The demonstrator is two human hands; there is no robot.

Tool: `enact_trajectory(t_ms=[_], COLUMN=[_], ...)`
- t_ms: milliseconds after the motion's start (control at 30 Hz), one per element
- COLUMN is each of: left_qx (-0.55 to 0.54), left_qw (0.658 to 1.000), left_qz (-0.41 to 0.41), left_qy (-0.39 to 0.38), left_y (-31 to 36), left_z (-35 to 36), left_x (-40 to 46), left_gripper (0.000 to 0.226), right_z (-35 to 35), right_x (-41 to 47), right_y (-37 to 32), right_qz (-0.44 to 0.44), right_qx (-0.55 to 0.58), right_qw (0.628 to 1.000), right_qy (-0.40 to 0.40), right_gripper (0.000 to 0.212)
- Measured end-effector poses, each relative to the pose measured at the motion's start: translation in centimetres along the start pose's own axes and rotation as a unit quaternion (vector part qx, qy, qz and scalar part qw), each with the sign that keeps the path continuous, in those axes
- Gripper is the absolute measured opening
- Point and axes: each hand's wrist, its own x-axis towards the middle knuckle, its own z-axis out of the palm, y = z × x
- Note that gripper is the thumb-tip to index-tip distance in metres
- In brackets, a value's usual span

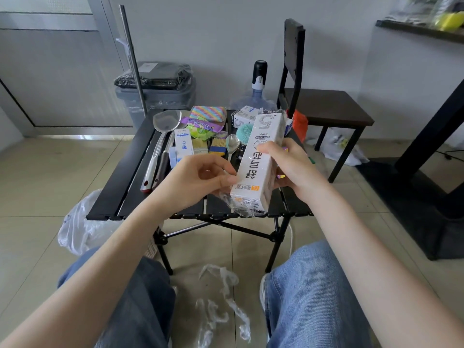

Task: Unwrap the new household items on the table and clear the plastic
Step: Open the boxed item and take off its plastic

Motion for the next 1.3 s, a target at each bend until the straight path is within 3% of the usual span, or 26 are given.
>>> enact_trajectory(t_ms=[67,167,267,367,467,600,667,767,900,1300], left_qx=[0.107,0.273,0.314,0.235,0.019,-0.182,-0.226,-0.114,0.046,-0.017], left_qw=[0.991,0.936,0.910,0.946,0.983,0.979,0.971,0.991,0.996,0.998], left_qz=[0.053,0.174,0.212,0.113,-0.039,-0.067,-0.079,-0.073,-0.010,-0.054], left_qy=[0.061,0.140,0.167,0.192,0.178,0.068,0.025,0.016,0.071,0.007], left_y=[-0.7,-1.3,-1.8,-2.0,-1.1,0.0,0.3,0.6,0.8,0.9], left_z=[0.0,0.5,0.8,1.2,1.7,1.3,1.1,1.6,2.0,1.3], left_x=[0.1,0.1,0.3,0.6,0.7,0.8,0.5,0.0,0.6,0.3], left_gripper=[0.009,0.008,0.004,0.010,0.015,0.020,0.020,0.025,0.027,0.009], right_z=[-0.1,-0.1,-0.2,-0.3,-0.4,-0.5,-0.5,-0.3,0.3,-0.1], right_x=[0.1,0.2,0.4,0.3,0.2,0.1,-0.1,-0.4,-0.5,0.1], right_y=[0.0,-0.1,-0.1,-0.2,-0.4,-0.4,-0.4,-0.2,-0.2,0.3], right_qz=[0.007,0.019,0.033,0.029,0.020,0.019,0.003,-0.018,-0.022,-0.003], right_qx=[-0.005,-0.012,0.001,0.009,0.052,0.086,0.058,0.019,-0.004,-0.008], right_qw=[1.000,1.000,0.999,0.999,0.997,0.994,0.997,0.999,0.999,0.998], right_qy=[0.002,0.007,-0.008,-0.036,-0.062,-0.068,-0.051,-0.026,-0.026,-0.054], right_gripper=[0.040,0.041,0.038,0.029,0.036,0.033,0.035,0.039,0.041,0.038])
